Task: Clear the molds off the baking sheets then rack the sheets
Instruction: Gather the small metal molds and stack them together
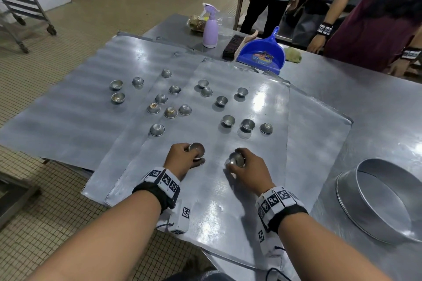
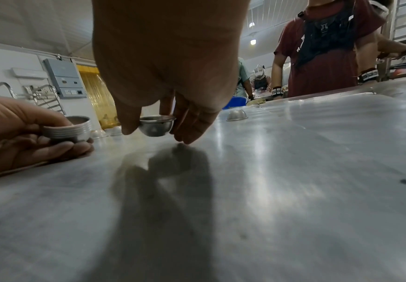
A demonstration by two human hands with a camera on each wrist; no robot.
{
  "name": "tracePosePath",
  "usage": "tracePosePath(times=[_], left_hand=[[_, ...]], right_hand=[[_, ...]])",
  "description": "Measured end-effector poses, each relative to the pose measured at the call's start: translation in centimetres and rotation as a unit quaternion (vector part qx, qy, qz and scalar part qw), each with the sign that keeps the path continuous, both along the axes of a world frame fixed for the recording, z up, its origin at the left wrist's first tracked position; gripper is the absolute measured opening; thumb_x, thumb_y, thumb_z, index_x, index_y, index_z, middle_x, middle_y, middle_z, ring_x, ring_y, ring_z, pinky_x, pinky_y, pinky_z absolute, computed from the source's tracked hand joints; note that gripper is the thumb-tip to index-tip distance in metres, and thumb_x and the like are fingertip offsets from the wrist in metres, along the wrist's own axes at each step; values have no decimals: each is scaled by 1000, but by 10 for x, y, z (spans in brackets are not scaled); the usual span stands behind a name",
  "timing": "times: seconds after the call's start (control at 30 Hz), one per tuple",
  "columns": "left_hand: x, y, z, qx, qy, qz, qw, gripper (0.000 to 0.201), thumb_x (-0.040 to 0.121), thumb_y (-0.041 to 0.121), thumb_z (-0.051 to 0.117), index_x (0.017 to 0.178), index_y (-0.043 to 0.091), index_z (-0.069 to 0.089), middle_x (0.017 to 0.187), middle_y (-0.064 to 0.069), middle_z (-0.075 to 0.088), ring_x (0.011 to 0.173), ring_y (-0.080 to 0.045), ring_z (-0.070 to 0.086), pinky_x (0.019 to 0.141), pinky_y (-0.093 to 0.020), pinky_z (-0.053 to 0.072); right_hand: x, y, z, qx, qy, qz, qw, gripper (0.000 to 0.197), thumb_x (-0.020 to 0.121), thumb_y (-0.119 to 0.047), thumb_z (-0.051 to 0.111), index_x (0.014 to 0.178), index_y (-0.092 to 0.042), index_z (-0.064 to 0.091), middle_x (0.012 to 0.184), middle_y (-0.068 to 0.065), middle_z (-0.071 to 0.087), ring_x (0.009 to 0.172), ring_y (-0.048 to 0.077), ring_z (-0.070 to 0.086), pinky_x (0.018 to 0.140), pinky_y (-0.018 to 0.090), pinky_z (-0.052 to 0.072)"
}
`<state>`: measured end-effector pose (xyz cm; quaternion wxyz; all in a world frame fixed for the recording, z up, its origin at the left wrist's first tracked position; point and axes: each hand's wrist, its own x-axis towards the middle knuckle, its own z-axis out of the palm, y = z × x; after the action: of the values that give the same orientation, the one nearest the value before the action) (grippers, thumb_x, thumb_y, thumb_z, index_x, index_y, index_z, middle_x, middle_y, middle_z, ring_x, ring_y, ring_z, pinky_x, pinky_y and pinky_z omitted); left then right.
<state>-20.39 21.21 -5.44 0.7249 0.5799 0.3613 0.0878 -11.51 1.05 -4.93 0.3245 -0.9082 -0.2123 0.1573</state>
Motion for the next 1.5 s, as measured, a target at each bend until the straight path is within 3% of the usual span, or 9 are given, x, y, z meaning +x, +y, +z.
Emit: tracePosePath(times=[0.17,0.23,0.3,0.43,0.6,0.7,0.87,1.2,1.5], left_hand=[[5,-9,8,-18,23,-10,1000,15,73,12,75,73,-1,67,89,-25,63,90,-45,72,88,-52,59],[8,-14,13,-7,25,-19,999,21,49,35,75,65,21,75,91,-23,66,102,-47,68,94,-59,54],[14,-16,18,-57,33,-40,997,22,48,45,65,67,38,74,97,-19,62,104,-49,64,97,-57,52],[24,-30,22,-111,19,7,994,20,88,20,51,80,5,61,84,-18,56,85,-35,60,82,-47,55],[33,-35,18,-181,6,39,983,27,96,18,46,74,7,57,59,-7,53,58,-23,55,64,-35,54],[35,-28,10,-167,8,26,986,26,96,25,52,81,5,63,74,-14,60,65,-28,59,70,-38,53],[42,-19,0,-131,5,-6,991,28,89,11,70,103,-14,66,94,-27,69,85,-40,74,84,-44,61],[50,-20,-15,-55,5,-4,998,8,89,-5,63,88,-11,67,92,-23,65,80,-37,74,77,-40,61],[50,-20,-20,-54,-7,-2,999,7,88,-6,64,87,-13,65,90,-22,66,81,-38,73,75,-39,61]], right_hand=[[-3,19,14,80,-3,0,997,50,81,-45,77,125,-28,60,109,-7,69,99,12,63,87,29,51],[-3,27,17,98,-5,9,995,52,79,-48,77,124,-30,60,110,-8,70,100,11,64,87,30,52],[-3,33,19,106,-2,19,994,55,78,-51,77,126,-31,59,113,-8,70,101,10,65,87,32,53],[-2,39,18,104,-1,21,994,58,76,-51,78,127,-30,59,114,-7,71,104,12,66,90,35,54],[2,39,11,92,-7,22,996,63,73,-57,78,127,-32,57,116,-9,70,104,11,65,90,35,54],[6,34,9,92,16,27,995,66,76,-62,74,132,-31,56,125,-11,67,111,7,63,94,33,53],[40,18,9,73,-8,-33,997,36,90,-45,66,121,-26,64,125,-6,65,107,10,64,93,34,51],[131,29,0,-112,-49,-28,992,38,92,-42,62,125,-23,63,152,5,37,130,30,49,101,42,45],[131,32,-3,-123,-62,-5,990,24,92,-33,62,107,-15,64,119,6,61,105,28,59,87,42,51]])
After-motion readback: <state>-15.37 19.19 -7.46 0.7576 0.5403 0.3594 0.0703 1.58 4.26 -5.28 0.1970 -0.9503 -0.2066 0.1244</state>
